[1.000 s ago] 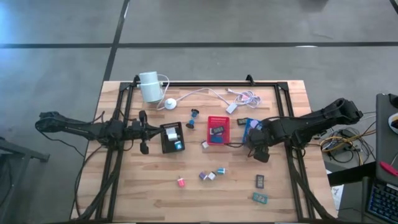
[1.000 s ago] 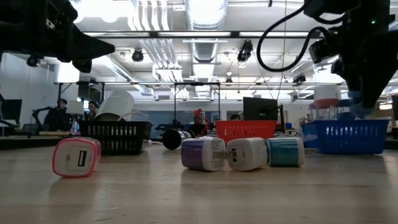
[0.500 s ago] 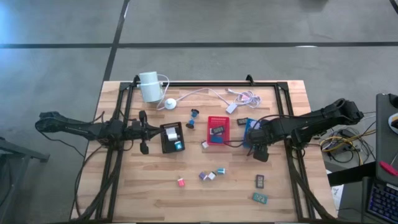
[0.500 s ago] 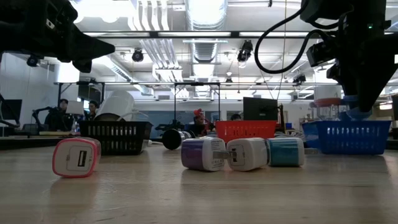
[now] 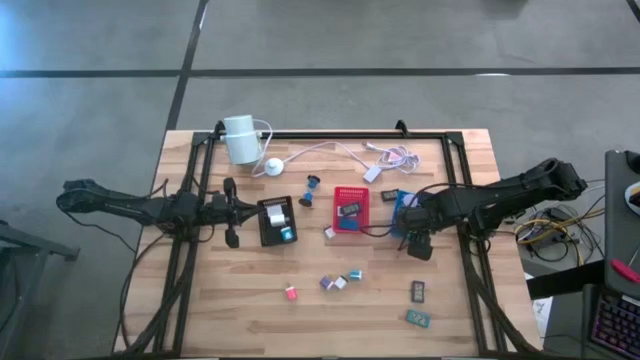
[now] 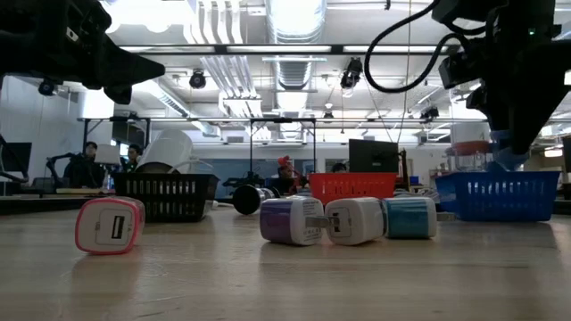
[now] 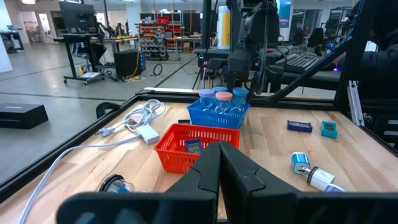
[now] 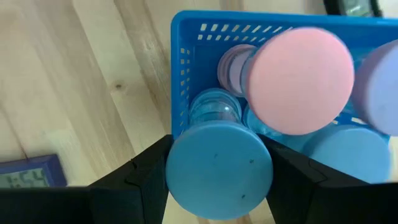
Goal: Pick & Place Office items
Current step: Put the light blue hourglass into the blue bin
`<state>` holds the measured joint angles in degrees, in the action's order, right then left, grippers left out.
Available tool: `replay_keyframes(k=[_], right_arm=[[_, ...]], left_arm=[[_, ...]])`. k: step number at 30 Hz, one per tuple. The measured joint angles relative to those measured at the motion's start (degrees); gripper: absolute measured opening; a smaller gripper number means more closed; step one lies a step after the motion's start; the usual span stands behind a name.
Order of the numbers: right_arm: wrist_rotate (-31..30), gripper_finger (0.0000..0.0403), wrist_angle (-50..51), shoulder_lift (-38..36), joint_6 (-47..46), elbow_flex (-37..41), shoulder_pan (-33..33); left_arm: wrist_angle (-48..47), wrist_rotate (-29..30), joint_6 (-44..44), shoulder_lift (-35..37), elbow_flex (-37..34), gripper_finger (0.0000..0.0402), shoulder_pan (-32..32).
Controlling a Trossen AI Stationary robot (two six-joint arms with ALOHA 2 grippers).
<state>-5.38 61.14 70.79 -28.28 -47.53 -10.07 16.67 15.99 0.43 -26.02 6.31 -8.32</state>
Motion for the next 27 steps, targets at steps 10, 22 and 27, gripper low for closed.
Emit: replay_keyframes(k=[10,22,27], right_arm=[[-0.6,0.0203,0.1,-1.3,-0.1,-0.3,0.0],[-2.1,0.0274,0.0,-1.3,-1.1,0.9,0.0],[-2.1,0.0305,0.0,-1.3,-1.1,0.9,0.0]], left_arm=[[0.0,0.0,0.0,0.0,0.0,0.0014,0.0],[-0.2,0.0,0.0,0.0,0.0,0.0014,0.0],[-0.2,0.0,0.0,0.0,0.0,0.0014,0.0]])
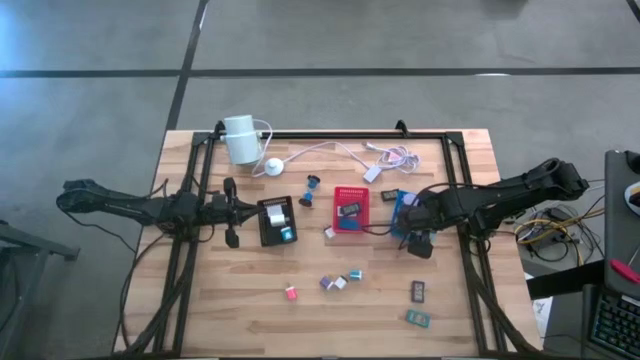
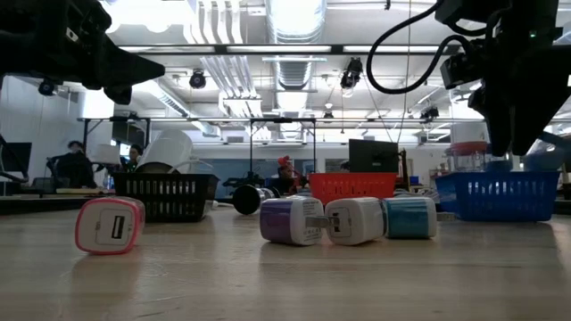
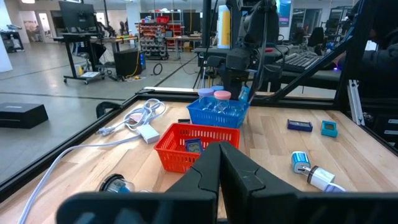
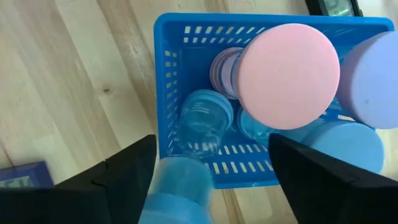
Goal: Pick & Place Office items
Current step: Put the light blue hourglass into the blue bin
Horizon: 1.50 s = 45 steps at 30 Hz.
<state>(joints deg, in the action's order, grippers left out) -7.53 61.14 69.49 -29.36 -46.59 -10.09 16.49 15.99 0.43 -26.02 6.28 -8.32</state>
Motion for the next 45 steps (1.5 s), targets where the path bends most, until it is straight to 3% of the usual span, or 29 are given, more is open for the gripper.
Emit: replay_keyframes(k=[10,18,31,45], right_arm=[[-0.1,0.0305,0.1,-0.8,0.3,0.0,0.0],[-0.1,0.0293,0.4,-5.6,-1.2,-3.6,-0.1],[0.1,0.0335,6.1,-10.9,-26.4,-2.2,-7.4],[-3.4,0.0352,6.1,-9.1,-40.9,0.5,-14.2]], left_arm=[[0.0,0.0,0.0,0.0,0.0,0.0014,0.0],[-0.2,0.0,-0.2,0.0,0.0,0.0014,0.0],[-1.2,0.0,0.5,0.0,0.0,0.0014,0.0],[-1.2,0.0,0.9,0.0,0.0,0.0014,0.0]])
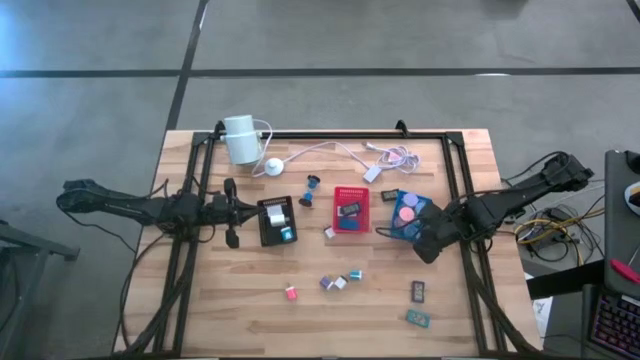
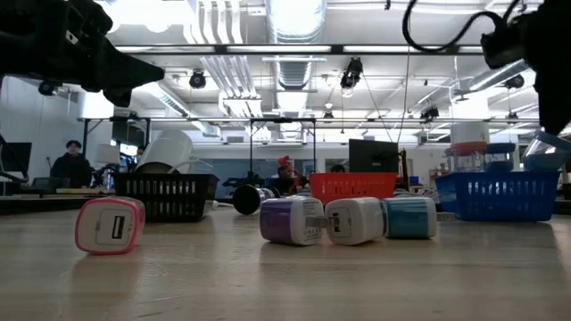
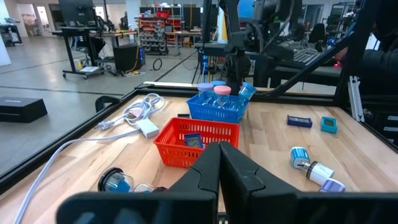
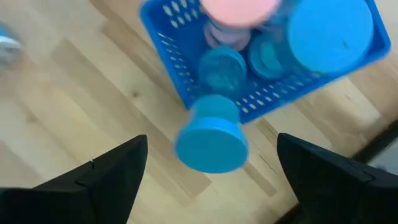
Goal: Pick & Place Office items
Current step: Put the light blue hourglass into the blue bin
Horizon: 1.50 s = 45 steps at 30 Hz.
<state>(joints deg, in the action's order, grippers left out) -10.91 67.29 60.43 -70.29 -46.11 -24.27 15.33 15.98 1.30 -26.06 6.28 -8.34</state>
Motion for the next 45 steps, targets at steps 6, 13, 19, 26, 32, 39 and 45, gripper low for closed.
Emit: replay_keyframes(k=[6,13,19,26,32,39,45], right_arm=[[0.3,0.0352,-0.1,0.5,-1.6,1.5,-0.7],[0.6,0.0352,-0.2,0.5,-1.5,1.5,-0.7],[1.8,0.0352,-0.6,1.4,-1.9,1.6,-0.7],[1.8,0.0325,-0.6,4.1,-0.9,1.7,-0.7],[0.7,0.0289,-0.8,4.0,0.5,1.7,-0.7],[0.7,0.022,-0.7,3.8,1.7,1.7,-0.7],[2.5,0.0189,0.0,3.8,4.8,1.1,0.3]], left_arm=[[0.0,0.0,0.0,0.0,0.0,0.0014,0.0],[0.0,0.0,0.0,0.0,0.0,0.0014,0.0],[0.0,0.0,0.0,0.0,0.0,0.0014,0.0],[-0.2,0.0,0.0,0.0,0.0,0.0014,0.0],[-0.2,0.0,0.0,0.0,0.0,0.0014,0.0],[-0.2,0.0,0.0,0.0,0.0,0.0014,0.0],[-0.2,0.1,0.0,0.0,0.0,0.0014,0.0]])
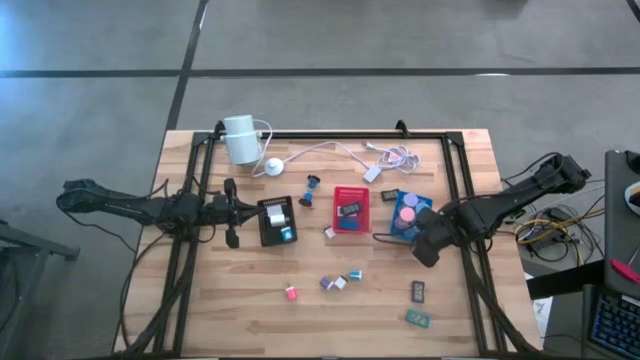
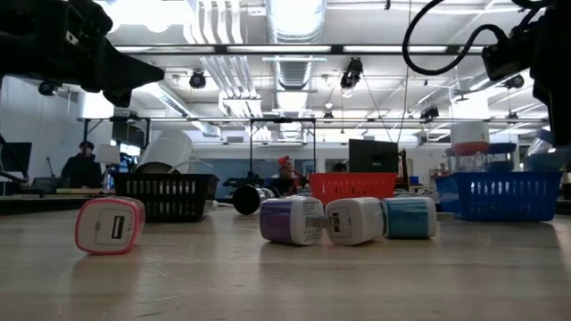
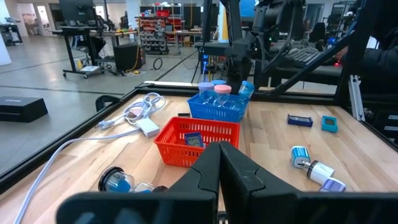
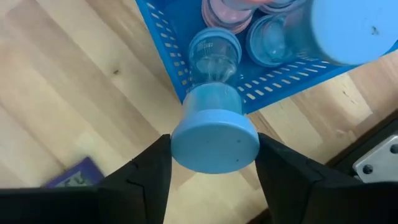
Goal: Pick & Place Office items
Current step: Put the light blue hourglass into the blue bin
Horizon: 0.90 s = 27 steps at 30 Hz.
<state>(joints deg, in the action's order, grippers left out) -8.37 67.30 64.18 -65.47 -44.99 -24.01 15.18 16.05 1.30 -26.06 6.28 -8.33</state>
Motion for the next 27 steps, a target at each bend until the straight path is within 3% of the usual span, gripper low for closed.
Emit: replay_keyframes(k=[14,27], right_arm=[[9.4,0.0189,3.1,0.4,15.0,-3.9,11.9],[14.2,0.0191,5.0,9.9,26.0,-6.9,20.1]], left_arm=[[-0.1,0.6,-0.2,0.0,0.0,0.0014,0.0],[-0.4,1.1,-0.2,-0.9,0.0,0.0014,0.0]])
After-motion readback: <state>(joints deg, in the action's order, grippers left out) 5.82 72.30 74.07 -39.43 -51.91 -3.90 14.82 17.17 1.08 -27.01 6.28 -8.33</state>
